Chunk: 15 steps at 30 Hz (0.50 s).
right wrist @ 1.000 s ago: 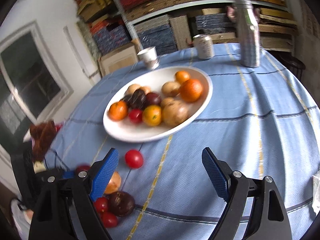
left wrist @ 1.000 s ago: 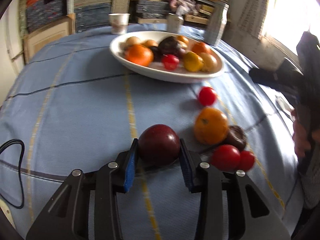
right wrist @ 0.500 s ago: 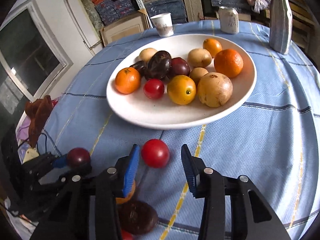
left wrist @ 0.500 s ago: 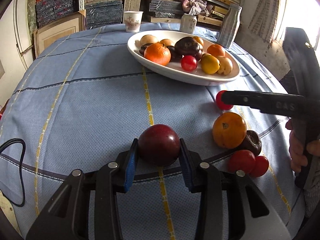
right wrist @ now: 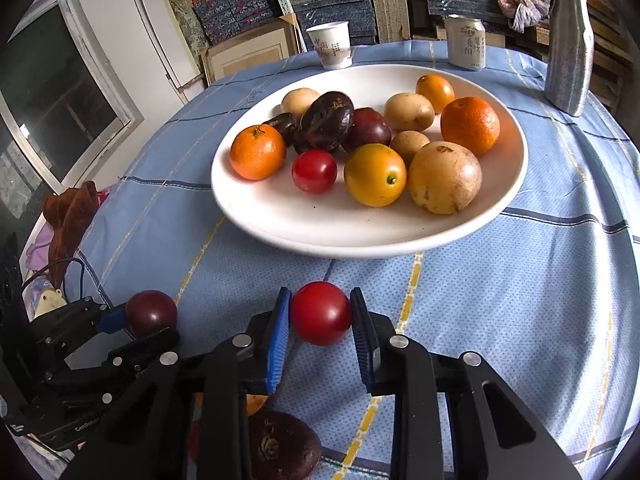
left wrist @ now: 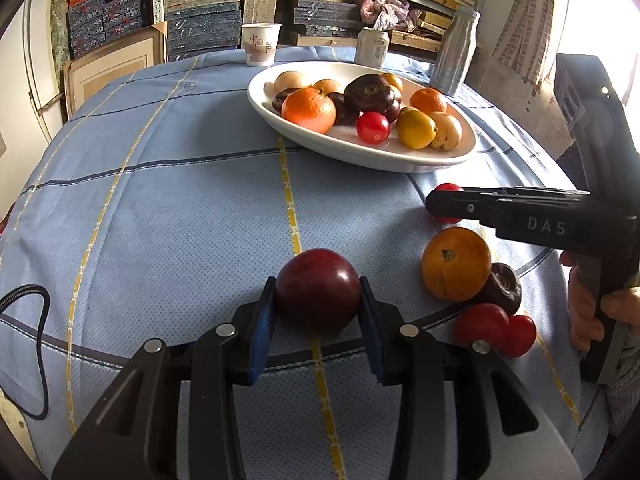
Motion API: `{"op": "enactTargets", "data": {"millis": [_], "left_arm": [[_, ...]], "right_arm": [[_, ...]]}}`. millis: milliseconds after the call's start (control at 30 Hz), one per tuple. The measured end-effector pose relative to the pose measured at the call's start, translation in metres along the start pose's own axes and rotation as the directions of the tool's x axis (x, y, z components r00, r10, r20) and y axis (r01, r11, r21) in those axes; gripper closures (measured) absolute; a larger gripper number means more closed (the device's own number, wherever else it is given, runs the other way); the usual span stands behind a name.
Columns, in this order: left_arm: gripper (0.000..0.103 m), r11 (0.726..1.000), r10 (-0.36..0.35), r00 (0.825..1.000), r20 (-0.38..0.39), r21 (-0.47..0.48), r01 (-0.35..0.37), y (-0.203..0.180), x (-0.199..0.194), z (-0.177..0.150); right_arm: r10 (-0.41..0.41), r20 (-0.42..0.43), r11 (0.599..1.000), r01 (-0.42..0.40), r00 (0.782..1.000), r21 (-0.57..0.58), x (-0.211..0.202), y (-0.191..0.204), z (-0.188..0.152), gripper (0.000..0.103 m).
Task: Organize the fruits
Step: 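Grasp a dark red plum with the left tool while the right tool grasps a red tomato, then place the plum on the plate with the left tool while the right tool places the tomato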
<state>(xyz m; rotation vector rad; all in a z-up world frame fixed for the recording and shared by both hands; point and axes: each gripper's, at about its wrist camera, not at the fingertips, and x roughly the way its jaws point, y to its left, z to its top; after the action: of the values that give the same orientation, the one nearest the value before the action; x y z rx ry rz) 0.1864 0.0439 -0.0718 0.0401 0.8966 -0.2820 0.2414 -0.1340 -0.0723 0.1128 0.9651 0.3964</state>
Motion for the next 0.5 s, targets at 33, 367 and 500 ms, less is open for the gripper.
{"op": "enactTargets", "data": {"millis": [33,367,500], "left_arm": [[0.065,1.0,-0.001,1.0,0.008,0.003,0.001,-0.001,-0.002,0.0],[0.065,0.995,0.088,0.987,0.131,0.026,-0.092,-0.009,-0.029,0.011],[0.065,0.993,0.098,0.98,0.175,0.049,-0.108,-0.017,-0.049,0.044]], "right_arm": [[0.004,0.011,1.0,-0.004,1.0,0.002,-0.004,-0.001,-0.001,0.073],[0.027,0.279,0.995,-0.053,0.96,0.086,-0.107,-0.04,-0.012,0.073],[-0.008,0.355,0.995,-0.029,0.935,0.099,-0.148,-0.055,-0.002,0.073]]}}
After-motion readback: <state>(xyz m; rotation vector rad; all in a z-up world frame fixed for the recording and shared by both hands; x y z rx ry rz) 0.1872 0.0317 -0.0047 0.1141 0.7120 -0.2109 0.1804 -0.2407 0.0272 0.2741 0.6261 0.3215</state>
